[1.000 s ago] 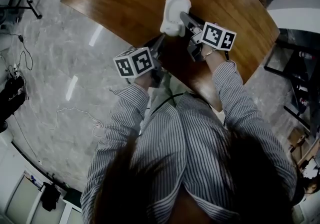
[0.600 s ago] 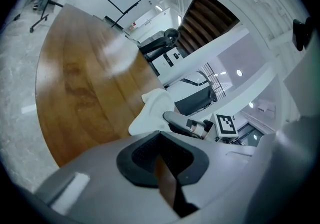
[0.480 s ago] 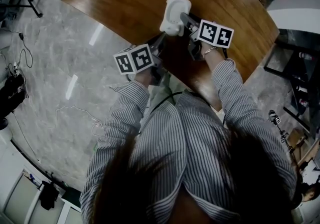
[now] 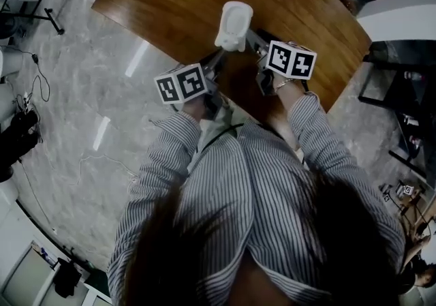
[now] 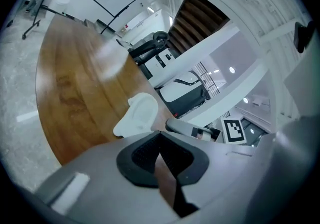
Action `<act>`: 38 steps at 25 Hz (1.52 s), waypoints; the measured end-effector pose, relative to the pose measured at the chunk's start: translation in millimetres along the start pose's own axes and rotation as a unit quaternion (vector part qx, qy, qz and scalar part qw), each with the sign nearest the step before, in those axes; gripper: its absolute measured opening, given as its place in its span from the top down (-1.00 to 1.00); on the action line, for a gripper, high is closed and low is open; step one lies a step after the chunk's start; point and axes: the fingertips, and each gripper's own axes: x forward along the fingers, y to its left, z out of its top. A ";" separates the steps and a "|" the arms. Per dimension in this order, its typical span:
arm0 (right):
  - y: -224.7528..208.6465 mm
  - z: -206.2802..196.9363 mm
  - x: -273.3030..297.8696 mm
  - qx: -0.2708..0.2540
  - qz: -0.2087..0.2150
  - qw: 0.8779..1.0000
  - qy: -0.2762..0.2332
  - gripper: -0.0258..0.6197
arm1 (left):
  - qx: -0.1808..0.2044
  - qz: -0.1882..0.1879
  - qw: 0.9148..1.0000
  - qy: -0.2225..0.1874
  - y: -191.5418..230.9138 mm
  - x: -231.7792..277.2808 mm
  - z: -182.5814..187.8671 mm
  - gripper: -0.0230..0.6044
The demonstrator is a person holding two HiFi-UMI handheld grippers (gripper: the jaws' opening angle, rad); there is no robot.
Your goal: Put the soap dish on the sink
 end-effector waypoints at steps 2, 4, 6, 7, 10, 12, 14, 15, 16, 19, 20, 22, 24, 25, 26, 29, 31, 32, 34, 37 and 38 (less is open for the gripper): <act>12.0 0.7 -15.3 -0.011 0.001 1.000 -0.013 0.50 | 0.011 -0.004 1.000 -0.001 -8.6 -6.0 0.7 0.94; 25.8 1.5 -29.1 -0.018 0.012 0.999 -0.027 0.51 | 0.016 -0.007 1.000 -0.005 -15.0 -10.7 0.9 0.94; 38.4 2.4 -45.9 -0.024 0.024 0.999 -0.042 0.55 | 0.017 -0.010 1.000 -0.009 -22.9 -12.3 -1.4 0.94; 44.6 0.5 -56.3 -0.027 0.030 0.998 -0.048 0.55 | 0.016 -0.011 1.000 -0.009 -28.0 -12.9 -5.7 0.94; 58.2 -12.0 -83.4 -0.035 0.038 0.997 -0.055 0.56 | 0.020 -0.015 1.000 -0.003 -43.4 -14.9 -21.1 0.94; 57.9 -17.6 -91.7 -0.026 0.036 0.997 -0.059 0.56 | 0.028 -0.015 0.999 -0.001 -49.0 -15.2 -26.3 0.94; 50.7 -21.7 -95.1 0.002 0.031 0.998 -0.058 0.57 | 0.030 -0.011 0.999 -0.002 -50.8 -14.8 -31.1 0.94; 47.2 -23.8 -96.6 0.014 0.029 0.998 -0.058 0.57 | 0.028 -0.010 1.000 -0.001 -51.2 -14.7 -34.5 0.94; 45.6 -25.5 -98.2 0.020 0.028 0.998 -0.058 0.60 | 0.026 -0.009 1.000 0.001 -51.8 -14.8 -38.1 0.94; 48.7 -28.9 -101.9 0.016 0.032 0.997 -0.063 0.78 | 0.025 -0.011 1.000 0.006 -53.6 -16.7 -42.9 0.94; 51.0 -30.2 -102.1 0.013 0.034 0.997 -0.063 0.82 | 0.026 -0.012 1.000 0.004 -54.0 -18.0 -42.4 0.94; 56.3 -33.0 -101.7 0.008 0.041 0.997 -0.060 0.88 | 0.026 -0.012 1.000 0.000 -53.9 -20.5 -40.7 0.94; 61.7 -35.6 -101.8 0.003 0.051 0.997 -0.055 0.92 | 0.027 -0.010 1.000 -0.002 -53.3 -21.5 -40.3 0.94; 63.7 -36.2 -101.9 -0.001 0.056 0.997 -0.053 0.92 | 0.028 -0.008 1.000 -0.001 -53.2 -21.1 -40.5 0.94; 65.2 -36.3 -102.0 -0.004 0.059 0.997 -0.051 0.92 | 0.031 -0.007 1.000 0.001 -53.5 -20.3 -40.7 0.94; 67.9 -35.1 -101.2 -0.011 0.067 0.997 -0.048 0.92 | 0.036 -0.007 0.999 0.006 -55.2 -17.5 -40.7 0.94; 69.5 -34.4 -99.8 -0.013 0.070 0.996 -0.047 0.92 | 0.038 -0.008 0.999 0.009 -55.0 -16.6 -40.8 0.95; 70.5 -34.3 -99.2 -0.015 0.071 0.996 -0.047 0.92 | 0.038 -0.008 0.999 0.010 -54.4 -16.4 -41.3 0.95; 71.8 -34.3 -98.4 -0.019 0.072 0.996 -0.046 0.92 | 0.038 -0.007 0.999 0.014 -53.4 -15.9 -42.6 0.95; 70.5 -33.5 -98.3 -0.025 0.070 0.996 -0.046 0.92 | 0.039 -0.007 0.999 0.018 -53.2 -14.2 -43.4 0.95; 70.0 -33.1 -98.2 -0.026 0.069 0.996 -0.046 0.92 | 0.039 -0.007 0.999 0.018 -53.3 -13.8 -43.0 0.95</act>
